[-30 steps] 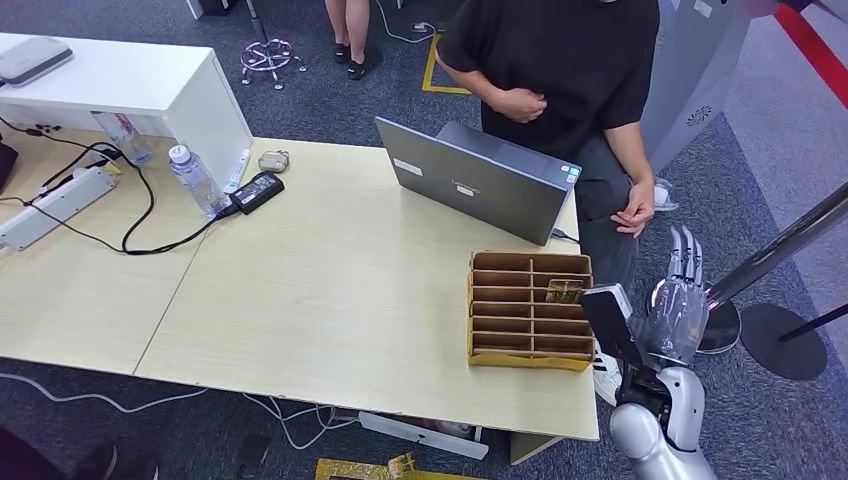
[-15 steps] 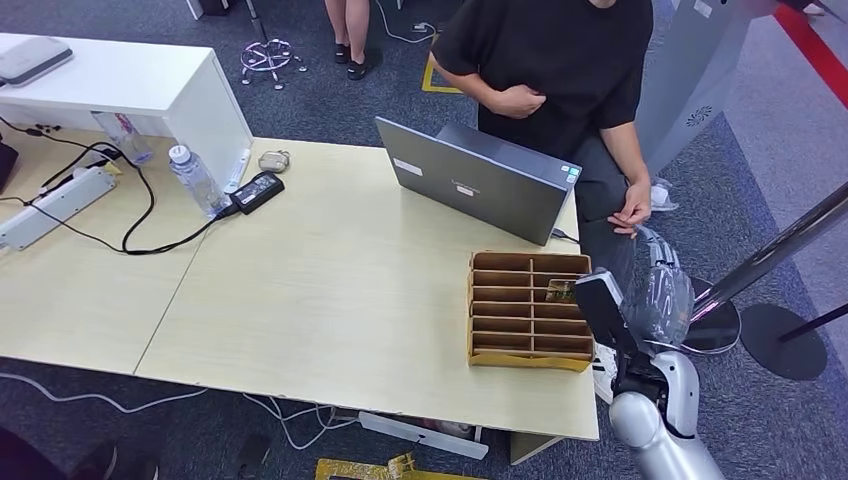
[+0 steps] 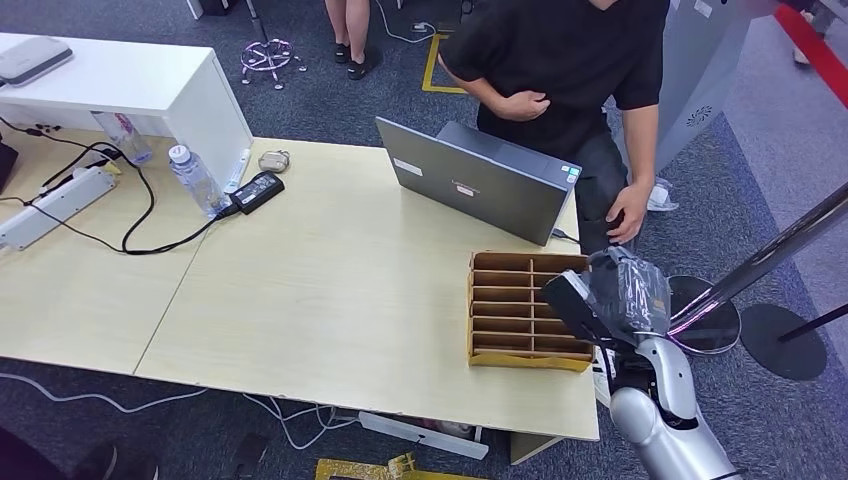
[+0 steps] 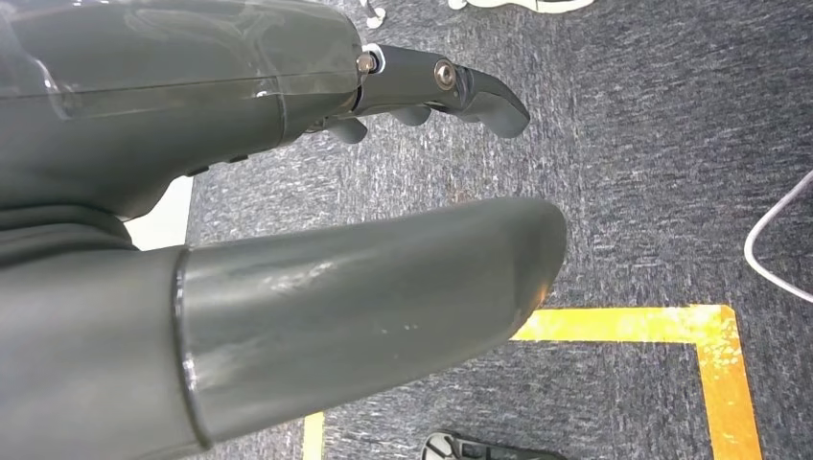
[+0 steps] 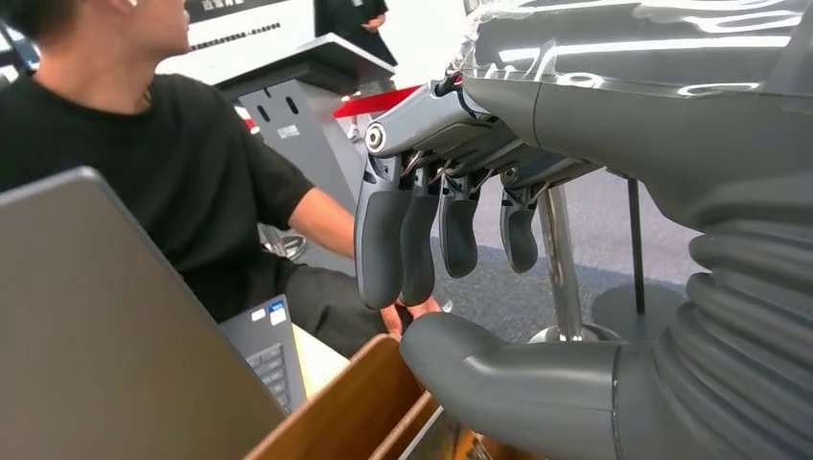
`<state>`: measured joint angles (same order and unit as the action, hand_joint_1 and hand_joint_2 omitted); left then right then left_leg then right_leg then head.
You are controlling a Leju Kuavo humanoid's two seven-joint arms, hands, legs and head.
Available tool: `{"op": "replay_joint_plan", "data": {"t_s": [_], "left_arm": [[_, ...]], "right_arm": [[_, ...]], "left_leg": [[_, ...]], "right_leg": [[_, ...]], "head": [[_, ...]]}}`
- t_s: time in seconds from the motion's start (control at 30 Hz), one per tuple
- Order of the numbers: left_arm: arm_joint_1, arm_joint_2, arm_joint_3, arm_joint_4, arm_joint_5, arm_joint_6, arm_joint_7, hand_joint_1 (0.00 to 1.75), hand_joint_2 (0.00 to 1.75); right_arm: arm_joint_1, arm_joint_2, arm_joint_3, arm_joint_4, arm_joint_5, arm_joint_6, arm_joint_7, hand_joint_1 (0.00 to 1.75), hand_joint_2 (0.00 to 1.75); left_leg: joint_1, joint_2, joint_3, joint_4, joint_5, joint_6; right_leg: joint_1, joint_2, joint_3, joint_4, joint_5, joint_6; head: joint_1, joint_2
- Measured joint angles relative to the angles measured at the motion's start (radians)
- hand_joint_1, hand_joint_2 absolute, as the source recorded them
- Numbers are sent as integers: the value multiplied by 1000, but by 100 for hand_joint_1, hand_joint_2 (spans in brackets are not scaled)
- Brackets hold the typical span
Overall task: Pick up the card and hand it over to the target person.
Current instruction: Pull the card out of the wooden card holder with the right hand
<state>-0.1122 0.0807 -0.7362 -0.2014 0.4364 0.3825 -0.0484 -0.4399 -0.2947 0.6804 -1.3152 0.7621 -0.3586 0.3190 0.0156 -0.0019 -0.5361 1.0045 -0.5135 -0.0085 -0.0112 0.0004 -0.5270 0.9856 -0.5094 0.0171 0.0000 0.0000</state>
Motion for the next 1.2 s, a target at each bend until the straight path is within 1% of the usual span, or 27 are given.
{"op": "replay_joint_plan", "data": {"t_s": [0.07, 0.1, 0.13, 0.23, 0.27, 0.37, 0.43, 0.57, 0.6, 0.73, 0.83, 0.97, 1.07, 1.2], "left_arm": [[0, -1, 2, 0, 2, -1, -1, 0, 0], [0, -1, 2, 0, 3, -1, -1, 0, 0], [0, -1, 3, 0, 4, -1, -2, 0, 0], [0, -3, 3, 1, 5, 1, -3, 0, 0], [0, -3, 3, 1, 5, 2, -3, 0, 0], [0, -3, 1, 1, 5, 5, -3, 0, 0], [0, -3, -1, 1, 4, 6, -2, 0, 0], [-1, -4, -4, 1, 3, 6, -2, 0, 0], [0, -4, -4, 1, 3, 6, -2, 0, 0], [-1, -5, -6, 0, 3, 6, -3, 0, 0], [-1, -5, -6, 1, 3, 7, -2, 0, 0], [-1, -6, -8, 1, 2, 6, 1, 0, 0], [-1, -6, -8, 0, 3, 6, 0, 0, 0], [-1, -6, -11, 0, 3, 6, 1, 0, 0]], "right_arm": [[0, 0, 2, -2, 2, 4, 1, 87, 175], [-1, 0, 3, -3, 3, 7, 3, 87, 175], [-1, 0, 4, -4, 5, 9, 4, 90, 175], [-3, 2, 6, -3, 8, 15, 8, 108, 175], [-4, 3, 7, -2, 10, 16, 9, 109, 175], [-5, 7, 9, 0, 16, 20, 11, 92, 175], [-8, 11, 12, 4, 18, 24, 12, 87, 175], [-17, 24, 23, 23, 20, 35, 10, 97, 175], [-21, 28, 27, 30, 20, 39, 9, 97, 175], [-25, 37, 35, 47, 21, 41, 6, 88, 175], [-28, 40, 37, 57, 22, 41, 5, 84, 175], [-37, 46, 40, 79, 22, 45, 4, 72, 175], [-48, 54, 43, 108, 11, 52, 1, 72, 175], [-57, 58, 46, 141, -1, 54, -3, 81, 175]], "left_leg": [[0, 0, 0, 0, 0, 0], [0, 0, 0, 0, 0, 0], [0, 0, 0, 0, 0, 0], [0, 0, 0, 0, 0, 0], [0, 0, 0, 0, 0, 0], [0, 0, 0, 0, 0, 0], [0, 0, 0, 0, 0, 0], [0, 1, 1, 0, 0, 0], [0, 1, 1, 0, 0, 0], [0, 1, 1, 0, 0, 0], [0, 1, 1, -1, 0, 0], [0, 1, 1, 0, 0, 0], [0, 1, 1, -1, 0, 0], [0, 1, 1, -1, 0, 0]], "right_leg": [[0, 0, 0, 0, 0, 0], [0, 0, 0, 0, 0, 0], [0, 0, 0, 0, 0, 0], [0, 0, 0, 0, 0, 0], [0, 0, 0, 0, 0, 0], [0, 0, 0, 0, 0, 0], [0, 0, 0, 0, 0, 0], [0, 1, 0, 0, 0, 0], [0, 1, 0, 0, 0, 0], [0, 1, 0, 0, 0, 0], [0, 1, 1, -1, 0, 0], [0, 1, 0, 0, 0, 0], [0, 1, 1, -1, 1, 0], [0, 1, 1, -1, 1, 0]], "head": [[0, 0], [0, 0], [0, 0], [0, 0], [0, 0], [0, 0], [0, 0], [0, 0], [0, 0], [0, 0], [0, 0], [0, 0], [0, 0], [0, 0]]}}
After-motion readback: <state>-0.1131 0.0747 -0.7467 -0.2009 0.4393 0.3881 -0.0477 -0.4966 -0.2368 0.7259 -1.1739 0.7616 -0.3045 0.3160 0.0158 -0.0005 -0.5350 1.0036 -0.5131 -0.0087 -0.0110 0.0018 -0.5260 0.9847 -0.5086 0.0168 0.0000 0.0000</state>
